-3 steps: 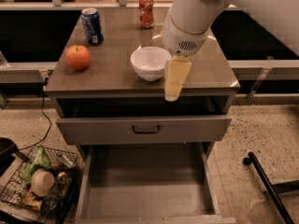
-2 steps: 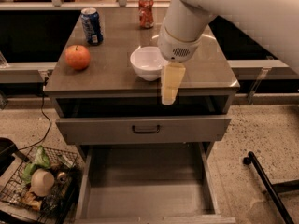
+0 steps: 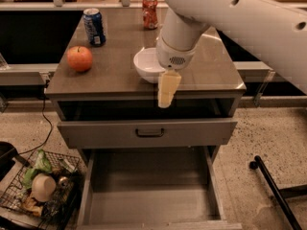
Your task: Move white bowl near coke can
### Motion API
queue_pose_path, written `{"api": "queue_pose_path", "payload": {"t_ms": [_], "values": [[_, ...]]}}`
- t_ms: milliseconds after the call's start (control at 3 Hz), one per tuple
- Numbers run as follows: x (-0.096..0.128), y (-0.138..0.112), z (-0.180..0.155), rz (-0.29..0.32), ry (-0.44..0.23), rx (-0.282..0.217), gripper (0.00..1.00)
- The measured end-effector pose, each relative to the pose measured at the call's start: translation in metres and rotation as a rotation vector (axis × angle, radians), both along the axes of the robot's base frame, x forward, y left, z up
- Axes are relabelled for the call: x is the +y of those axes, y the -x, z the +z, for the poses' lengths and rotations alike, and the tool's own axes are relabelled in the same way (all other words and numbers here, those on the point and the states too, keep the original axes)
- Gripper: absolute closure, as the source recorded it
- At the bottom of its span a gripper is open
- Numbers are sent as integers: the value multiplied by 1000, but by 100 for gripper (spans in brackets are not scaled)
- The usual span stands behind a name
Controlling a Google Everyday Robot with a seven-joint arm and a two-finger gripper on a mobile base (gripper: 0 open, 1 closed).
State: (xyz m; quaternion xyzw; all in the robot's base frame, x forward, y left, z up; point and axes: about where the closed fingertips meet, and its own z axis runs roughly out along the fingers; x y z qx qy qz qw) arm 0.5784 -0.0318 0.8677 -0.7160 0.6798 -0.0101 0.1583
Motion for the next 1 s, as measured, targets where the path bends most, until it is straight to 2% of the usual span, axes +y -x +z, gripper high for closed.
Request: {"api": "queue_pose_path", "payload": {"t_ms": [667,1000], "values": [[10,-3,-21,-6,-16,37,63],[10,-3,-21,-4,-15,37,87]]}}
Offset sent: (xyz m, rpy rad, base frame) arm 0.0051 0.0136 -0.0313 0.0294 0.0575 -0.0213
